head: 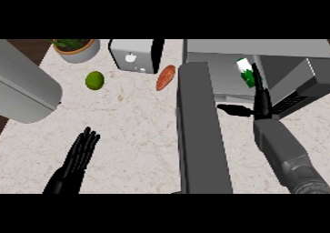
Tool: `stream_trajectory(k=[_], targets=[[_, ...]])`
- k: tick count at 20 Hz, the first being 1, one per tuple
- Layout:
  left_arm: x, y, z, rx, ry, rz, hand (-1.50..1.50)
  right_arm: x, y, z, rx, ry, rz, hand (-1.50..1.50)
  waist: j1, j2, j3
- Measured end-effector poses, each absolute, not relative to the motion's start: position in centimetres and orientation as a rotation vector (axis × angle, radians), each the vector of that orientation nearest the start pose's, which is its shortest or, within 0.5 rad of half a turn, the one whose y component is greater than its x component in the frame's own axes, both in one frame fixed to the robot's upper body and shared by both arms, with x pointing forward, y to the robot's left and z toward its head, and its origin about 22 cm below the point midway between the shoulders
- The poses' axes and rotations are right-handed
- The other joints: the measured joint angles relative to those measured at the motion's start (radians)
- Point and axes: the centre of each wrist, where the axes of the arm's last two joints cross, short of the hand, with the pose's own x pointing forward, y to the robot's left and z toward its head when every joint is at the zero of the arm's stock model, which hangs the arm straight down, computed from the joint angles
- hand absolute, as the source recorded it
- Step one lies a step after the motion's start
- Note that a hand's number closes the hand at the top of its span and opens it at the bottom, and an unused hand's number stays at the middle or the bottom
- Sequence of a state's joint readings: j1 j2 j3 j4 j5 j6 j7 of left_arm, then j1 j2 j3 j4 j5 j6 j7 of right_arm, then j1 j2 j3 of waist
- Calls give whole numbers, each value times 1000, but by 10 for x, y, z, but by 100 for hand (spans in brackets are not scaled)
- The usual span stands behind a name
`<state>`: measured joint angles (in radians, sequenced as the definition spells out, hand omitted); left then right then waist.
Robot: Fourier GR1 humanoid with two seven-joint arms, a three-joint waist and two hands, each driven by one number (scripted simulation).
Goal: Pick up the milk, place it into the microwave and close the microwave
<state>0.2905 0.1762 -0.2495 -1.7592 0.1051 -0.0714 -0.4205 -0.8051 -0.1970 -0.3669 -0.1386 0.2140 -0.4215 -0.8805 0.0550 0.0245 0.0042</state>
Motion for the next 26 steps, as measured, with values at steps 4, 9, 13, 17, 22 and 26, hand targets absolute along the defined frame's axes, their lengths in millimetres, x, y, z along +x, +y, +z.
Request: stream_trajectory(k=[4, 9, 13, 17, 22, 26], targets=[[172, 227, -3, -215, -1861, -164, -150, 353, -267, -84, -458, -1783, 159, -150, -14, -7, -1], [175, 219, -5, -222, -1858, -173, -150, 335, -266, -102, -352, -1775, 126, -150, -24, -12, -2], [174, 213, -5, -231, -1857, -177, -150, 309, -273, -124, -284, -1770, 100, -150, -36, -17, -3], [177, 209, -6, -267, -1842, -178, -150, 288, -273, -140, -179, -1767, 17, -150, -50, -22, -3], [180, 205, -6, -329, -1793, -255, 150, 265, -278, -153, -88, -1775, -57, -150, -60, -26, -4], [180, 203, -7, -305, -1755, -326, 150, 249, -290, -157, -72, -1782, -79, -150, -70, -30, -5]])
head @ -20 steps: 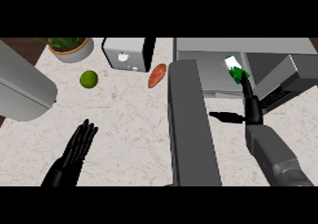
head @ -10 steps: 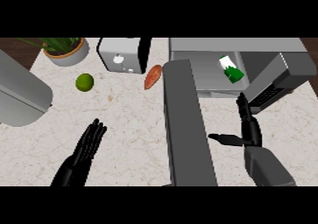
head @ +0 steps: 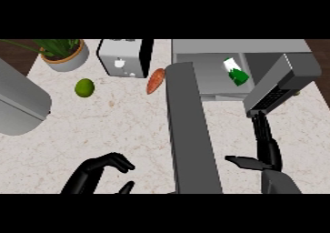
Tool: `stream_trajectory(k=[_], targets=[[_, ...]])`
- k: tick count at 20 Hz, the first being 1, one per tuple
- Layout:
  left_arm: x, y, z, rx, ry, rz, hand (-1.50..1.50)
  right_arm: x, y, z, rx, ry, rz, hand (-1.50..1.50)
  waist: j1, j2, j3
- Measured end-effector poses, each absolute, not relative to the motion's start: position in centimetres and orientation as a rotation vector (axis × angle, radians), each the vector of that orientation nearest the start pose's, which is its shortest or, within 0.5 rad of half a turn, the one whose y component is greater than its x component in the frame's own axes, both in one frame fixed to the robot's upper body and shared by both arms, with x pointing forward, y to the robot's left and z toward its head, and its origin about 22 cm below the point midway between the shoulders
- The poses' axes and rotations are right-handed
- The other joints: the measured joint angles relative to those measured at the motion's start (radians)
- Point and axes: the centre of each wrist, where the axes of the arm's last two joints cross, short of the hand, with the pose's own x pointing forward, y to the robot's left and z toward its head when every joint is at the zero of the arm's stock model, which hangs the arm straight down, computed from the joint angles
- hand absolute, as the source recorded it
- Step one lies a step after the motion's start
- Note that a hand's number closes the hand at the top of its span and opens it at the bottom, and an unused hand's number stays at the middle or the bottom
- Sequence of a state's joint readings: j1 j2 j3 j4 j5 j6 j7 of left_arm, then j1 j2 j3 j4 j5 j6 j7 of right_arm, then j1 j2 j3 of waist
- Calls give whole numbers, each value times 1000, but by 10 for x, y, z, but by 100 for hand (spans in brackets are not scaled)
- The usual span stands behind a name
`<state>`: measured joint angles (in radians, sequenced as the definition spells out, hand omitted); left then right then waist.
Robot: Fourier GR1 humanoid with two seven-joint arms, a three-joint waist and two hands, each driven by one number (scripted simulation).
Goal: Pick up the milk, place it into the microwave and close the microwave
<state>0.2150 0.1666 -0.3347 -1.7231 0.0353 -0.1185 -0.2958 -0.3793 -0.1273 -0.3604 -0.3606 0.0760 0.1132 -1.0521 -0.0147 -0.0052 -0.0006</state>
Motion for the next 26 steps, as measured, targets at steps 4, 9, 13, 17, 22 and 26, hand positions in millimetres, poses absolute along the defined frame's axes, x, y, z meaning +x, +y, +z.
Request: stream_trajectory(k=[4, 9, 13, 17, 22, 26], targets=[[185, 196, -14, -289, -1717, -425, 150, 237, -299, -155, -60, -1808, -86, -150, -10, -3, -1], [190, 183, -23, -289, -1678, -628, 150, 218, -317, -147, -58, -1837, -85, -150, -21, -4, -2], [193, 166, -36, -326, -1630, -724, 150, 201, -333, -131, -56, -1875, -87, -150, -22, -3, -2], [202, 130, -47, -375, -1614, -772, 150, 183, -345, -111, -42, -1902, -98, -150, -19, 0, -2], [209, 88, -56, -417, -1610, -814, 150, 161, -346, -83, 1, -1936, -98, -150, -17, 3, -2], [215, 62, -59, -430, -1611, -842, 150, 153, -355, -56, 59, -1971, -84, -150, -25, 6, -2]])
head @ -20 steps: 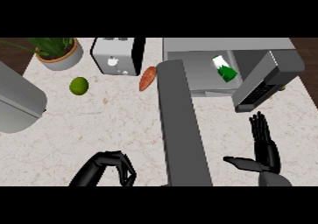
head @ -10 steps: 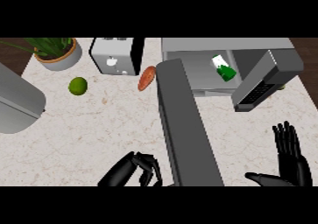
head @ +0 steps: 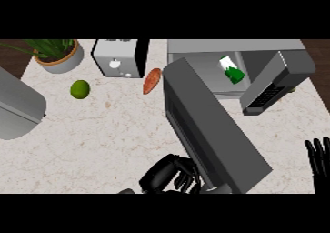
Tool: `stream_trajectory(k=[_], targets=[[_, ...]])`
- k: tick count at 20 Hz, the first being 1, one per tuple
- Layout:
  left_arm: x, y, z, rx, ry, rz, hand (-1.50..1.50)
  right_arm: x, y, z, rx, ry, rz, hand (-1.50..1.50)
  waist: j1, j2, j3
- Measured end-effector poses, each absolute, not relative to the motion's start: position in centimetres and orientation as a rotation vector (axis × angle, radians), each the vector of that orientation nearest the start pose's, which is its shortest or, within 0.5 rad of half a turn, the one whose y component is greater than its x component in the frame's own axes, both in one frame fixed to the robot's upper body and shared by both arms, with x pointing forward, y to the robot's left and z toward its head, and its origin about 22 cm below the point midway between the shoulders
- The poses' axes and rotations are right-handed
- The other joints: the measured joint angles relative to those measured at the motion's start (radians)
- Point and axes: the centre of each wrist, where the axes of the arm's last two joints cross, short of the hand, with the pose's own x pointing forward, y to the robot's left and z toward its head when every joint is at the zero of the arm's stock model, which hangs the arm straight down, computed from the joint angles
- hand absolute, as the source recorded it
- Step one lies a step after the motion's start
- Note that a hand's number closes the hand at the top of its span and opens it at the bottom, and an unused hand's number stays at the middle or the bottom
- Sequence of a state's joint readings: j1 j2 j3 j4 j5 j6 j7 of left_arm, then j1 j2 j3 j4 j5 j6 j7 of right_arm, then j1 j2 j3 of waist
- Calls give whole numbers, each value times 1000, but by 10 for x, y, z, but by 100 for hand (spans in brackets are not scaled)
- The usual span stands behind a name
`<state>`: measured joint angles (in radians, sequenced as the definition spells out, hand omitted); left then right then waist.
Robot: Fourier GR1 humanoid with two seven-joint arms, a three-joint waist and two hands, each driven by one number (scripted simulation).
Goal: Pick up the milk, place it into the microwave and close the microwave
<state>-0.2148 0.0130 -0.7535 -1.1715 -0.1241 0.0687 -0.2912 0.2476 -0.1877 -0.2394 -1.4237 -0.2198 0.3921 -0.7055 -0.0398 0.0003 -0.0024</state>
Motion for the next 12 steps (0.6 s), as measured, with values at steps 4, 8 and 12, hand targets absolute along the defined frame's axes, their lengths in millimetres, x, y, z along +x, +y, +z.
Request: stream_trajectory(k=[4, 8, 12], targets=[[226, 43, -59, -412, -1611, -870, 150, 146, -351, -39, 119, -1991, -52, -150, -23, 4, -1], [234, 30, -52, -373, -1627, -881, 150, 151, -349, -21, 170, -2007, -7, -150, -54, 11, -2], [245, 22, -43, -326, -1634, -854, 150, 153, -349, -6, 218, -2018, 50, -150, -96, 19, -3]])
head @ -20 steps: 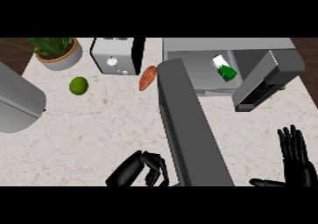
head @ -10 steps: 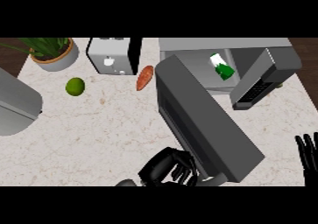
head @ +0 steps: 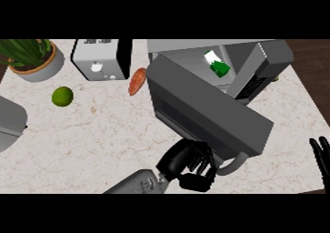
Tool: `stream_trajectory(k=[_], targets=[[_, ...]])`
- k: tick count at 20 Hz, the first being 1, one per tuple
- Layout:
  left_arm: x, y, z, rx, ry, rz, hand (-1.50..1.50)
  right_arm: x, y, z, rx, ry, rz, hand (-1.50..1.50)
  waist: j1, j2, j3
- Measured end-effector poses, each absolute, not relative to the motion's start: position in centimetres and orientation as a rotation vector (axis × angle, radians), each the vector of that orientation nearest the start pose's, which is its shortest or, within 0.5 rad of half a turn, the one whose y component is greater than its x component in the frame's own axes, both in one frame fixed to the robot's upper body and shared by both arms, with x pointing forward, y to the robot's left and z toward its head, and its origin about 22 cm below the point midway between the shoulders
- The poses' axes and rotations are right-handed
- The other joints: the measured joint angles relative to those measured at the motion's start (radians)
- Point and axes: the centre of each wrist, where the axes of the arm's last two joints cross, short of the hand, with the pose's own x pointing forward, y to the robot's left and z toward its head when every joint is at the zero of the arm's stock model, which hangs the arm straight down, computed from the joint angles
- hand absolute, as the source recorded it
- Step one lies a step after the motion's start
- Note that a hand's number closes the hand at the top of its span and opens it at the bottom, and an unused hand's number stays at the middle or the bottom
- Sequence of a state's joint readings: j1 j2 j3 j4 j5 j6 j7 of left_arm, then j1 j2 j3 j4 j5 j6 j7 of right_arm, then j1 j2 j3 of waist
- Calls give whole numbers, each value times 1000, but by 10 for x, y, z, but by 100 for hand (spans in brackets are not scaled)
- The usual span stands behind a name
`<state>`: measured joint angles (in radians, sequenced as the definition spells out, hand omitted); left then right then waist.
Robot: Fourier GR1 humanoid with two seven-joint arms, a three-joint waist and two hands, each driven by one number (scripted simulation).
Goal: Pick up the milk, place it into the microwave and close the microwave
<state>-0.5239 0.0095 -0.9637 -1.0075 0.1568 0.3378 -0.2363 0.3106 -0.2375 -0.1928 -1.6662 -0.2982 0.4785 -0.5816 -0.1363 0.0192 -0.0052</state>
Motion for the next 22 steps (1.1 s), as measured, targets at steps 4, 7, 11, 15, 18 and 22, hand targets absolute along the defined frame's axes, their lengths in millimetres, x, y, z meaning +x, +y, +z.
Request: stream_trajectory(k=[4, 7, 11, 15, 18, 22], targets=[[258, 17, -30, -287, -1681, -765, 150, 159, -348, 6, 259, -2040, 86, -150, -38, 10, -2], [266, 14, -17, -296, -1756, -642, -150, 162, -348, 13, 266, -2062, 96, -150, -61, 18, -5], [278, 11, -4, -290, -1820, -541, -150, 167, -348, 23, 293, -2086, 112, -150, -96, 27, -5], [290, 9, 8, -271, -1866, -476, -150, 171, -347, 29, 328, -2099, 116, -150, -128, 37, -4], [298, 7, 14, -256, -1889, -443, -150, 175, -348, 36, 350, -2111, 126, -150, -148, 43, -3], [309, 5, 22, -238, -1913, -413, -150, 181, -349, 45, 385, -2128, 143, -150, -173, 51, -2]])
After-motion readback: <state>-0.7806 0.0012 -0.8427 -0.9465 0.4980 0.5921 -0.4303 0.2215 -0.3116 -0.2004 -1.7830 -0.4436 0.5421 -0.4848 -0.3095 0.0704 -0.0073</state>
